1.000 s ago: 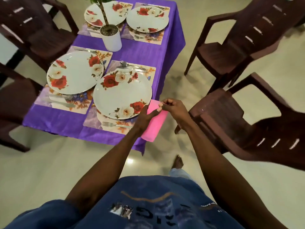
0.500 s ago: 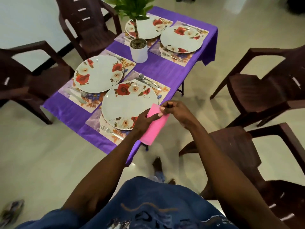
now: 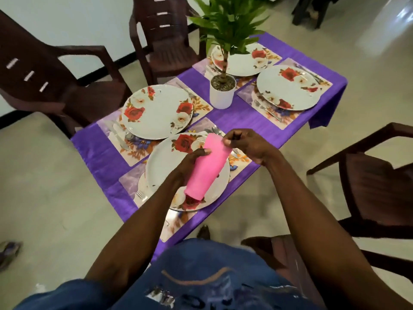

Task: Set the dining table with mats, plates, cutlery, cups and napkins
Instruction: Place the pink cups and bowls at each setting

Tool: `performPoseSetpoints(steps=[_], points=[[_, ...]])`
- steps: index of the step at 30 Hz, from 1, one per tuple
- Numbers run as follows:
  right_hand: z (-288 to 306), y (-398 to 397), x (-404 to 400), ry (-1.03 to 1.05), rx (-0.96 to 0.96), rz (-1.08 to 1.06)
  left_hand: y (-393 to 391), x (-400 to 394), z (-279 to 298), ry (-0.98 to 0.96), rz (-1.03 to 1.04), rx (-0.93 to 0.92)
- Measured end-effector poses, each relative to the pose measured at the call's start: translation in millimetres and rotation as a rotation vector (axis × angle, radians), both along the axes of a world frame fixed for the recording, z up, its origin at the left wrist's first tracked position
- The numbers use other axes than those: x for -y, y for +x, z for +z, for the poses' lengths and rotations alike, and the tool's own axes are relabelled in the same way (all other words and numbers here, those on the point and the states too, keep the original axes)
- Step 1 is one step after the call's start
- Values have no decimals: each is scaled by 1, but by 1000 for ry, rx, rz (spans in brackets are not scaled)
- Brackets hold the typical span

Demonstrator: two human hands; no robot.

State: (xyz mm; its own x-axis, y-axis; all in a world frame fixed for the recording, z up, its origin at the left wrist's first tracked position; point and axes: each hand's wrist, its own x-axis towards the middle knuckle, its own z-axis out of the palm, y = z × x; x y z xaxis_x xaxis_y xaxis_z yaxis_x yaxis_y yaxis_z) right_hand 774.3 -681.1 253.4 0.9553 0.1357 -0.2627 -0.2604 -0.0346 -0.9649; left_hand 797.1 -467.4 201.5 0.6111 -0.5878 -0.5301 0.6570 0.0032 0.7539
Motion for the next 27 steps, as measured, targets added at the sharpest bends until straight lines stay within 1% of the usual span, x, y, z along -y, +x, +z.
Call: performPoseSetpoints(steps=[4,8,12,14,16,20,24,25,27], points=[[0,35,3,-22,-32,110,22,19,7,-48,100,12],[-8,64,9,-71,-83,217,40,30,5,15,129,58],[-14,95,20,-82,-59,311,53,39,11,43,190,109],[-11,115,32,-71,-55,380,62,47,9,60,254,122],[-7,136,45,-73,-25,465,68,58,11,51,339,69],[6,178,78,-79,16,546,74,86,3,-5,465,-52],[9,190,90,-125,116,523,75,122,9,40,607,1],[4,188,90,-117,107,515,75,131,12,62,633,26],[-5,182,89,-46,-37,530,74,141,11,97,662,57]])
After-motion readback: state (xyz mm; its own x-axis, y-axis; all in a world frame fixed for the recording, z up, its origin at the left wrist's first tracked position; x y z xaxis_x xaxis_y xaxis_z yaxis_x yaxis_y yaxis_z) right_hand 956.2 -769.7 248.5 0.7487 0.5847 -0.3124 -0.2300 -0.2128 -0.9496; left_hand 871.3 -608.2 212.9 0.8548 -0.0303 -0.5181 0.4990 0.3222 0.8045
